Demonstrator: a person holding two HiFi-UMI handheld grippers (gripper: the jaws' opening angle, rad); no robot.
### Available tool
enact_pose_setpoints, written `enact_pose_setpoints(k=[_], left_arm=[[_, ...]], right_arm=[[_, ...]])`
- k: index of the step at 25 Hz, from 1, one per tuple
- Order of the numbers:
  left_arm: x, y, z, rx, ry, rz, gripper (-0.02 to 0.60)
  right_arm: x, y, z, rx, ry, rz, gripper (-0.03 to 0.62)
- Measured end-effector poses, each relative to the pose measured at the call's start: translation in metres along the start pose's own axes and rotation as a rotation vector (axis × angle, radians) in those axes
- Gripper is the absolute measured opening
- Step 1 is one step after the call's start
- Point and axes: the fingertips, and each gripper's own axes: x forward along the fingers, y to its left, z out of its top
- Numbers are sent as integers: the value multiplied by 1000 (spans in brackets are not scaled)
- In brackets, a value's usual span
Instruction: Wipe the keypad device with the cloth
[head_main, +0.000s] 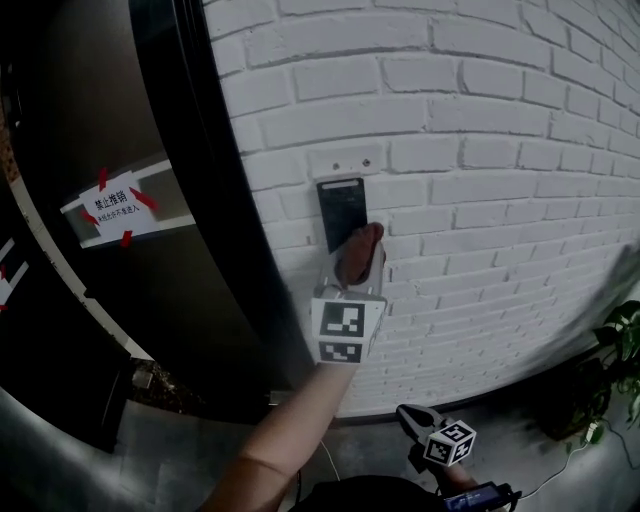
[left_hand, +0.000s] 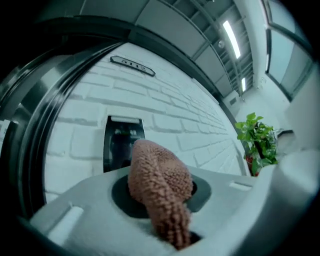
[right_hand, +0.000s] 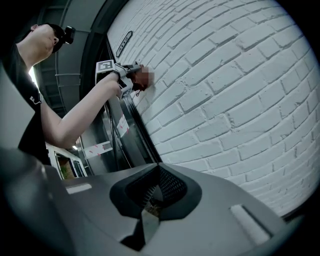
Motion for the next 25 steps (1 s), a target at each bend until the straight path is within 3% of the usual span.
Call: enact_pose_setpoints(k=[4,7,10,13,16,21,25], left_arm=[[-3,23,66,13,-135,63,55],[-11,42,67,42,-113,124,55],[-13,50,29,39,-8,154,55],[-20,36,-18,46,109,133,55],[-33,9,-66,28,205,64,55],[-86,-40,-132,-31,288,-75,55],[-147,-75,-187,-154,386,-163,55]], right_arm=[[-4,-9,4,-17,-2,11,2],[-10,-11,-2,-21,16,28,2],[-14,-13,-13,-2,39,44,2],[-10,-9,-22,13,62,83,2],[-5,-3,-27,3,85,128,2],[1,-3,-46,15,133,166,2],[5,11,-67,29,160,189,2]])
